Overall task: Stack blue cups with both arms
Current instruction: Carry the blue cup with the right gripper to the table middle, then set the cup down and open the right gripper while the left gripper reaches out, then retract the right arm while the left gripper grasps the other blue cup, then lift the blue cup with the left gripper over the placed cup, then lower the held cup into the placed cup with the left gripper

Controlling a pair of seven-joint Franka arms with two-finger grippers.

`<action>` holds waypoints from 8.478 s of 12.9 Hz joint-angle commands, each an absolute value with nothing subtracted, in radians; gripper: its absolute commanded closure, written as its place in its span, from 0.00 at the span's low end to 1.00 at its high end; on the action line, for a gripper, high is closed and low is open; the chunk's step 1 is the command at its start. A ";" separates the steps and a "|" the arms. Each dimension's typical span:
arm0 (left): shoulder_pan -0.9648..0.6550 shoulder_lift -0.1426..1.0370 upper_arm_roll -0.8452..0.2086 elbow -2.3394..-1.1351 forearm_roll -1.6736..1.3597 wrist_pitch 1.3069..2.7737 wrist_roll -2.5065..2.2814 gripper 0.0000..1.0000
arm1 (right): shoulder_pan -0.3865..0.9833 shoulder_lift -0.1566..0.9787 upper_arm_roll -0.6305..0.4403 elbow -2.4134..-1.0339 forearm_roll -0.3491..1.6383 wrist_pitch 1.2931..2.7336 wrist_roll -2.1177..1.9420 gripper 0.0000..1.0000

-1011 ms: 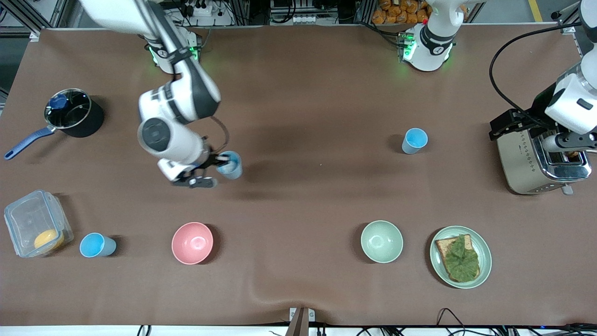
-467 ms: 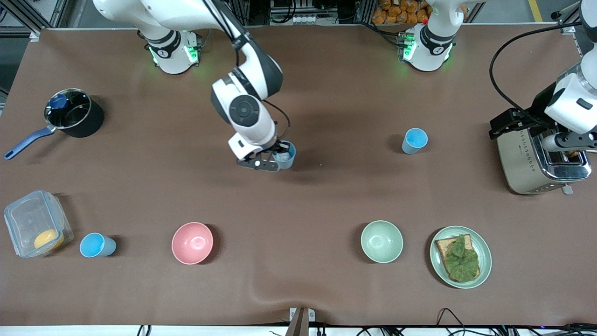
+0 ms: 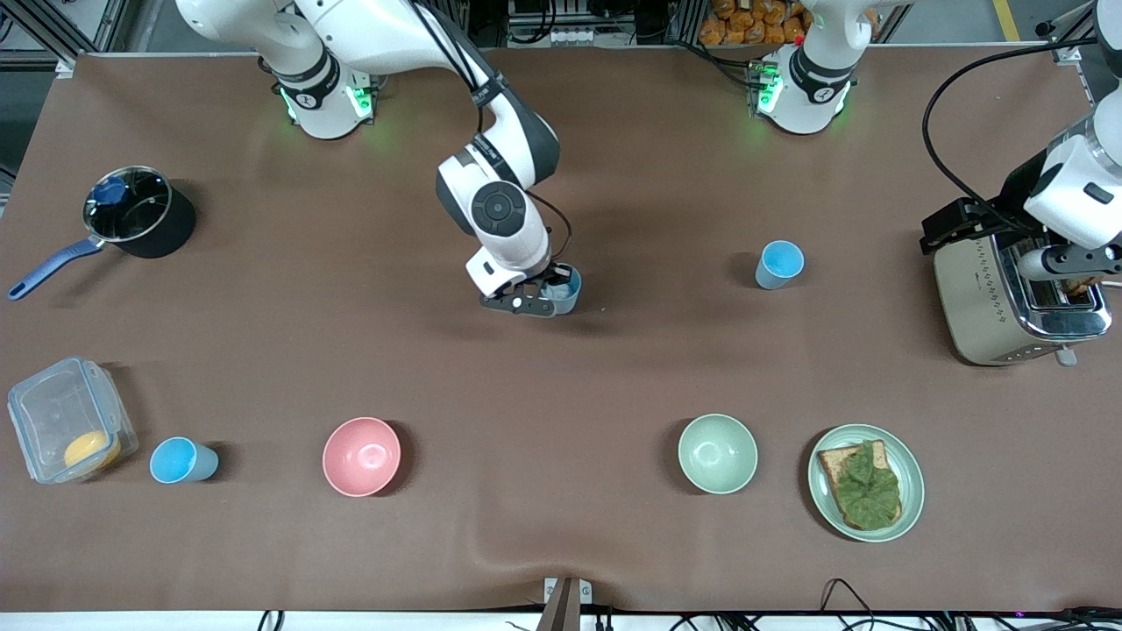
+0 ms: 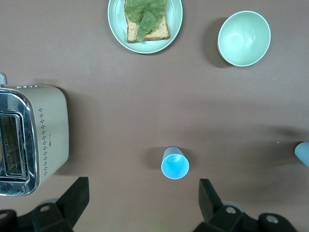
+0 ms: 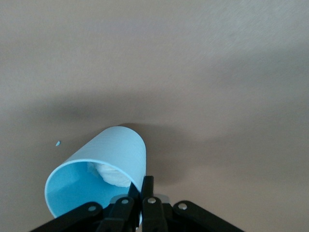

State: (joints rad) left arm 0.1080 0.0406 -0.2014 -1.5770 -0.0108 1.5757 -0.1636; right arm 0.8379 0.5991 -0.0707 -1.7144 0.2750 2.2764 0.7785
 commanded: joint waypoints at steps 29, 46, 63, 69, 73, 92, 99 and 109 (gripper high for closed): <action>0.066 0.023 -0.229 -1.618 -0.012 1.581 -0.190 0.00 | 0.655 0.387 -0.094 -1.525 0.152 1.928 0.762 0.00; 0.066 -0.026 -0.417 -2.149 -0.143 2.026 -0.285 0.00 | 0.278 0.284 -0.094 -1.362 0.055 1.614 0.191 0.00; 0.087 0.044 -0.456 -2.519 -0.143 2.502 -0.259 0.00 | 0.103 0.057 -0.091 -1.609 0.072 1.713 -0.060 0.00; 0.118 0.092 -0.453 -2.522 -0.130 2.514 -0.210 0.50 | 0.074 -0.014 -0.084 -1.721 0.091 1.786 -0.092 0.00; 0.143 0.084 -0.451 -2.528 -0.130 2.500 -0.161 0.94 | 0.071 -0.028 -0.086 -1.730 0.091 1.789 -0.094 0.00; -0.289 0.237 -0.390 -1.823 -0.082 2.224 -0.484 1.00 | 0.045 -0.054 -0.087 -1.666 0.092 1.726 -0.084 0.00; -0.610 0.494 -0.213 -1.531 -0.009 2.135 -0.770 1.00 | 0.034 -0.072 -0.086 -1.681 0.092 1.715 -0.086 0.00; -0.712 0.572 -0.172 -1.519 -0.009 2.141 -0.911 1.00 | 0.031 -0.078 -0.084 -1.692 0.089 1.700 -0.092 0.00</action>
